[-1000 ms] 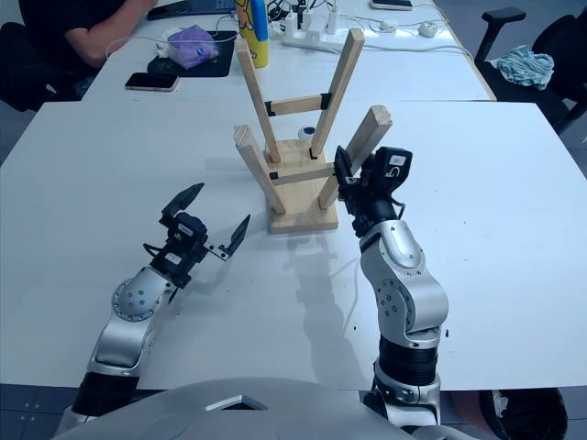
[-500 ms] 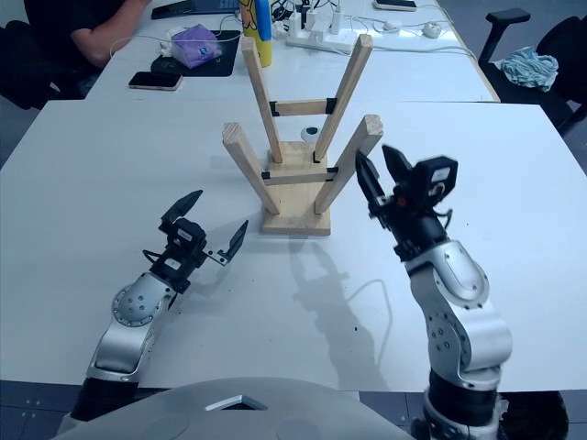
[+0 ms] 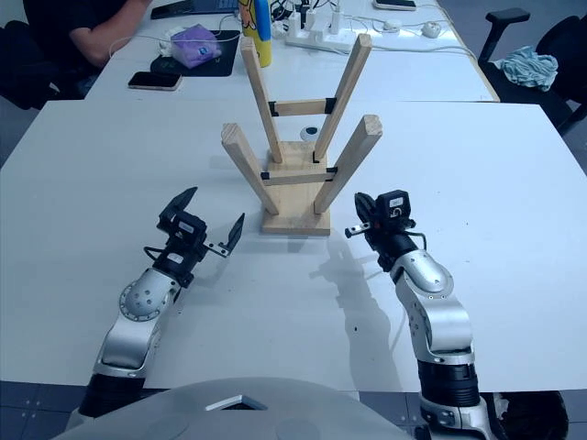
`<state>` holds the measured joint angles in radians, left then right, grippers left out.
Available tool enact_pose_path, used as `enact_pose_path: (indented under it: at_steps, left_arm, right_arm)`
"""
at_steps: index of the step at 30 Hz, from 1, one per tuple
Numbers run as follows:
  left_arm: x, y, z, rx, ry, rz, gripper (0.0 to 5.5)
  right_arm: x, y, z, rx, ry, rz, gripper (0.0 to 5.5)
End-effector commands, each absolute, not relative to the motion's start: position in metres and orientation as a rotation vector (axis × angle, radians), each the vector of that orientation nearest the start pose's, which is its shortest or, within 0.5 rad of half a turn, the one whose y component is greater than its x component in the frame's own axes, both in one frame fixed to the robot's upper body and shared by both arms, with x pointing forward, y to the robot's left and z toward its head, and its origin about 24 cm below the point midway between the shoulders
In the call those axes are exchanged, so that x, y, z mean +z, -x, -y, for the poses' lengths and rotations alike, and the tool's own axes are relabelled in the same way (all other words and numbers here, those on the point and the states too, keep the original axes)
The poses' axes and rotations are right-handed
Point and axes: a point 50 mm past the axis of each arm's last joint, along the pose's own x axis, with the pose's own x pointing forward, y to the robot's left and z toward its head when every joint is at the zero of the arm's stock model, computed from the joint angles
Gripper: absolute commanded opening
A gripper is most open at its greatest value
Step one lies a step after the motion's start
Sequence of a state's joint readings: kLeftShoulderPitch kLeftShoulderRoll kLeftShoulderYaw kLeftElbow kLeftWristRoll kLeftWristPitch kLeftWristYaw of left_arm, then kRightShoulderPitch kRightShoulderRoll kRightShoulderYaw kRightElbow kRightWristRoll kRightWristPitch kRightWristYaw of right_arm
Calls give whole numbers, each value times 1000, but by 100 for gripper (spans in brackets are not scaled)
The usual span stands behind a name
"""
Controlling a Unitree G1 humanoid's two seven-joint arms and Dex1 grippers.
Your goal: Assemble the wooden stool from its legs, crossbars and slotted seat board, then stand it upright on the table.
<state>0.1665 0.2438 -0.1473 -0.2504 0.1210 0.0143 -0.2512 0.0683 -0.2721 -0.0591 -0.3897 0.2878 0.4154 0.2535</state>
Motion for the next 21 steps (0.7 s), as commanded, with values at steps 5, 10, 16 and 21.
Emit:
enact_pose_path:
  at_steps: [5,10,16,21]
  left_arm:
    - [36,-208,-134,-573,-217,-114,479]
    - [43,-203,-124,-710,-55,-124,406]
    - [49,-215,-109,-819,-79,-131,329]
    - [47,-229,-102,-833,-147,-156,264]
  right_arm:
    - [113,-266,202,183,6,33,0]
    - [67,-281,194,221,58,-206,0]
    - [29,-290,159,384,28,-348,0]
    - [14,-278,144,499,23,-417,0]
